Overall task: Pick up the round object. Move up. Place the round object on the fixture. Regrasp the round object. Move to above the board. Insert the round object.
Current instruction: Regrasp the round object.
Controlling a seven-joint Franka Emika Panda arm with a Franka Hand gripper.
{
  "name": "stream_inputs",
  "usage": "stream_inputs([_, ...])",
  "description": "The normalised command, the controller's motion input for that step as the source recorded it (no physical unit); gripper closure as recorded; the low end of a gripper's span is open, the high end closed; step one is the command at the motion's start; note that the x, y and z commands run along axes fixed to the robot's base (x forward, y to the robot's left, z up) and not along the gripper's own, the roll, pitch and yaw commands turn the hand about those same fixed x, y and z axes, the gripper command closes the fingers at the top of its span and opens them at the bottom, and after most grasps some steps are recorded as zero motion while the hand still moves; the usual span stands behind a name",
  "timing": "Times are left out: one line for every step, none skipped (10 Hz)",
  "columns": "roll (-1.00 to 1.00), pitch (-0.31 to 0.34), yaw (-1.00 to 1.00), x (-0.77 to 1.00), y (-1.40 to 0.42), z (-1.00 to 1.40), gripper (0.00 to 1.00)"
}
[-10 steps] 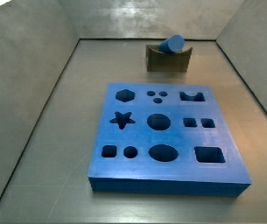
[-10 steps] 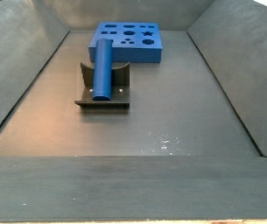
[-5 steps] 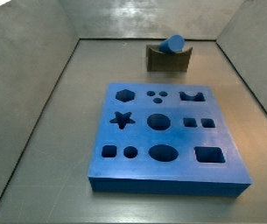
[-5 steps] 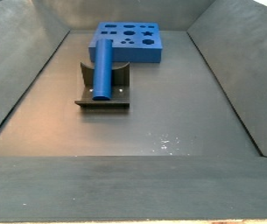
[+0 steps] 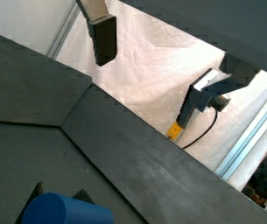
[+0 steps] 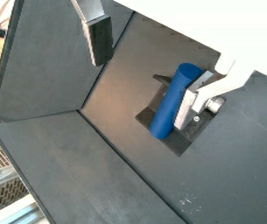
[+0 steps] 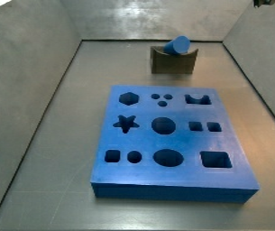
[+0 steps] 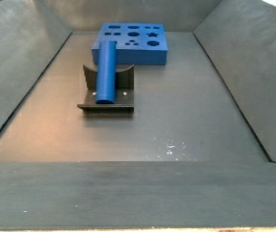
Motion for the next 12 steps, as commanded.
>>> stream_inputs([0.09, -0.001, 0.23, 0.04, 0.05, -1.00, 0.00])
stream_inputs([0.09, -0.029, 0.21, 0.05, 0.04, -1.00, 0.00])
stream_inputs([0.09, -0.087, 0.17, 0.06, 0.04, -1.00, 0.00])
stream_inputs([0.08, -0.115, 0.14, 0.07, 0.04, -1.00, 0.00])
stream_inputs([0.07, -0.140, 0.09, 0.08, 0.03, -1.00, 0.00])
stream_inputs([0.06, -0.145, 0.05, 0.09, 0.03, -1.00, 0.00])
stream_inputs([0.06, -0.137, 0.01, 0.10, 0.03, -1.00, 0.00])
stream_inputs([0.06, -0.128, -0.01, 0.10, 0.03, -1.00, 0.00])
stream_inputs([0.06, -0.104, -0.04, 0.10, 0.02, -0.93, 0.00])
stream_inputs([0.06, -0.080, -0.05, 0.09, 0.01, -0.76, 0.00])
stream_inputs([0.06, -0.045, -0.06, 0.07, 0.01, -0.54, 0.00])
stream_inputs([0.06, -0.033, -0.05, 0.07, 0.00, -0.44, 0.00])
